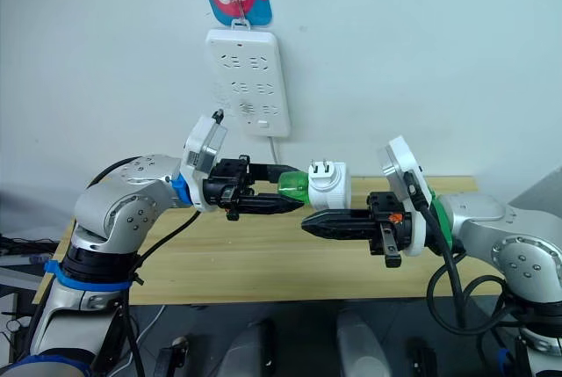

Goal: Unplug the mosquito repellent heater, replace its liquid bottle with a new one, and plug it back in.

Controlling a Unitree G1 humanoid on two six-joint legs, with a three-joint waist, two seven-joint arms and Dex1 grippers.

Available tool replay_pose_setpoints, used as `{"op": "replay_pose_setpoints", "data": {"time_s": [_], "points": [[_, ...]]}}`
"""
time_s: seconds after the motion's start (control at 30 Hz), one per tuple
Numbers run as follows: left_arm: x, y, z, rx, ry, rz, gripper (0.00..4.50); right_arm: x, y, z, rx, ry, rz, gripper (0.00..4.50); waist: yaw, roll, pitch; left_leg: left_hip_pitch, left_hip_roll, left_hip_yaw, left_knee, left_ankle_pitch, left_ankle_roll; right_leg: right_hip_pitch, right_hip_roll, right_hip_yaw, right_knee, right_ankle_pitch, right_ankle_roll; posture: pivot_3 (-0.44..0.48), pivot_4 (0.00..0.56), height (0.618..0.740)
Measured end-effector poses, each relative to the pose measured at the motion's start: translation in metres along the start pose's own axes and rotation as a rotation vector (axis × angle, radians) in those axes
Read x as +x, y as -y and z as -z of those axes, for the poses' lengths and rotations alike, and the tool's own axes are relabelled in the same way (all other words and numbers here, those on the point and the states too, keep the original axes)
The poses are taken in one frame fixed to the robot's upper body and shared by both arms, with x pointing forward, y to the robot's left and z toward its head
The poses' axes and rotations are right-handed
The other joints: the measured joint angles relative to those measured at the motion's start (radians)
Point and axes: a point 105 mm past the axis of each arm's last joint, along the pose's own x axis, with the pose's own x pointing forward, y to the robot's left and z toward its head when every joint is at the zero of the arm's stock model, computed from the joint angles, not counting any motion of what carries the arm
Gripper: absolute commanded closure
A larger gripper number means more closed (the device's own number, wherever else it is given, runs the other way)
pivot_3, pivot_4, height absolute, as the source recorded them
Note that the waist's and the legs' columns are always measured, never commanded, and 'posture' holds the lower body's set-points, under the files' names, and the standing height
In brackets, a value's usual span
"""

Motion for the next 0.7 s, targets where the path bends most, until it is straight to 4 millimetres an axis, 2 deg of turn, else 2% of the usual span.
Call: {"op": "replay_pose_setpoints", "data": {"time_s": [0.1,0.2,0.37,0.5,0.7], "points": [[0.002,0.001,0.005,0.022,-0.028,0.017,2.12,0.001,0.002,-0.015,-0.03,0.032,0.019,4.5,-0.001,0.0,0.0,0.0,0.0,0.0,0.0,0.0,0.0,0.0,0.0,0.0,0.0,0.0,0.0,-0.216,0.225,0.723],[0.003,0.005,0.008,0.021,-0.044,0.047,2.12,0.0,0.01,-0.022,-0.03,0.055,0.059,4.5,-0.001,0.0,0.0,0.0,0.0,0.0,-0.001,0.0,0.0,0.0,0.0,0.0,0.0,0.001,-0.001,-0.213,0.223,0.723],[0.001,0.01,0.008,0.02,-0.061,0.078,2.12,-0.003,0.026,-0.025,-0.03,0.071,0.125,4.5,-0.001,0.0,0.0,0.0,0.0,0.0,-0.001,0.0,0.0,-0.001,0.0,0.0,0.0,0.002,-0.004,-0.205,0.223,0.723],[0.001,0.017,0.006,0.031,-0.077,0.11,2.12,-0.005,0.043,-0.019,-0.011,0.05,0.196,4.5,-0.001,0.0,0.0,0.0,0.0,0.0,-0.001,0.0,0.0,-0.001,0.0,0.0,0.0,0.002,-0.004,-0.199,0.222,0.723],[0.0,0.019,0.008,0.021,-0.077,0.123,2.12,-0.007,0.054,-0.017,-0.001,0.047,0.223,4.5,-0.001,0.0,0.0,0.0,0.0,0.0,-0.001,0.0,0.0,-0.001,0.0,0.0,0.0,0.002,-0.004,-0.194,0.222,0.723]]}}
